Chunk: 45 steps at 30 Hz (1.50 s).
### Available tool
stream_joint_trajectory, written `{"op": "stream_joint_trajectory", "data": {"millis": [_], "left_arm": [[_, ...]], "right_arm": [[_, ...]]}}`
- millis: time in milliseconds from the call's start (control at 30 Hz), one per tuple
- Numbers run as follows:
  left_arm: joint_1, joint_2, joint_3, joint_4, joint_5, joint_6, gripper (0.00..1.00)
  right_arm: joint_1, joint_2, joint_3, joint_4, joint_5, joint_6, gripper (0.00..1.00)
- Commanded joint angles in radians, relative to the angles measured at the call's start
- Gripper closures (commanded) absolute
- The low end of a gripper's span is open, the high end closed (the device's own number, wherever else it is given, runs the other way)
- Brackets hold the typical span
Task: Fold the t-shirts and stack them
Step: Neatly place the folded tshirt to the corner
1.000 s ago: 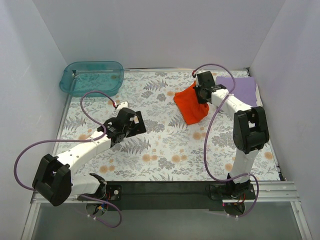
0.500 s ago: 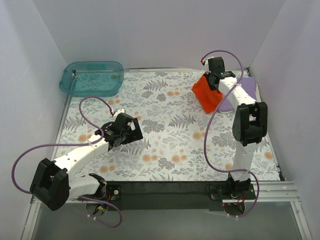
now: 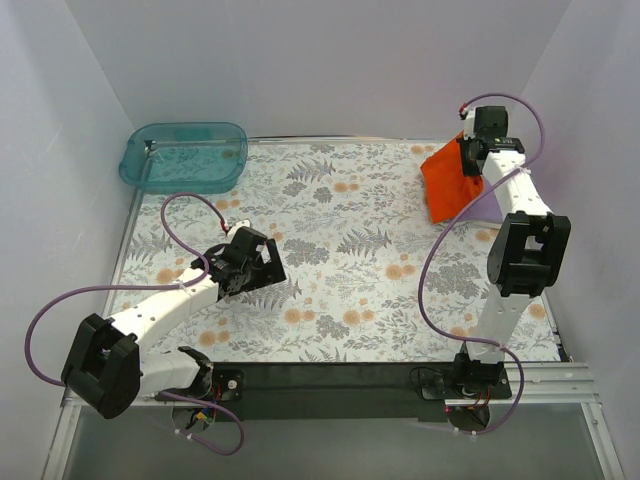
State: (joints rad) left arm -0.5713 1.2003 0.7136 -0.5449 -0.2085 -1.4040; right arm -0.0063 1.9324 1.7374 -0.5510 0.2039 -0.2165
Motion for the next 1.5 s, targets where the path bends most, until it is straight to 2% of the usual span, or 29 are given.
{"op": "stream_joint_trajectory", "data": {"millis": [0,200,467,633,933,967,1033,1067,1233,1267,1433,1467], "left_arm": [[0.004,-0.033,0.011,-0.026,0.006,-0.010,0.08],[0.004,-0.056,0.001,-0.050,0.006,-0.024,0.08],[0.004,-0.079,0.010,-0.098,-0.008,-0.043,0.08],[0.004,-0.082,0.012,-0.109,-0.009,-0.055,0.09],[0.004,-0.079,0.020,-0.109,-0.005,-0.056,0.08],[0.004,-0.080,0.021,-0.109,-0.003,-0.056,0.08],[0.004,-0.084,0.023,-0.115,-0.005,-0.056,0.09],[0.005,-0.088,0.024,-0.116,-0.006,-0.055,0.08],[0.004,-0.113,0.049,-0.135,-0.032,-0.059,0.08],[0.004,-0.117,0.058,-0.139,-0.037,-0.059,0.08],[0.004,-0.151,0.106,-0.187,-0.072,-0.064,0.07],[0.004,-0.160,0.116,-0.196,-0.089,-0.066,0.07]], "right_arm": [[-0.047,-0.055,0.001,0.054,-0.023,0.012,0.99],[-0.101,0.002,-0.047,0.146,-0.021,0.014,0.99],[-0.115,0.108,-0.045,0.186,0.052,0.038,0.99],[-0.118,0.143,-0.055,0.191,0.094,0.057,0.92],[-0.130,0.139,-0.087,0.192,0.173,0.109,0.90],[-0.132,0.137,-0.087,0.192,0.189,0.112,0.88],[-0.133,0.129,-0.093,0.192,0.225,0.121,0.78],[-0.133,0.123,-0.095,0.192,0.236,0.130,0.66],[-0.133,0.063,-0.108,0.189,0.311,0.163,0.52],[-0.135,0.054,-0.114,0.186,0.319,0.167,0.46],[-0.136,-0.009,-0.116,0.122,0.373,0.210,0.44],[-0.138,-0.022,-0.116,0.105,0.382,0.233,0.41]]}}
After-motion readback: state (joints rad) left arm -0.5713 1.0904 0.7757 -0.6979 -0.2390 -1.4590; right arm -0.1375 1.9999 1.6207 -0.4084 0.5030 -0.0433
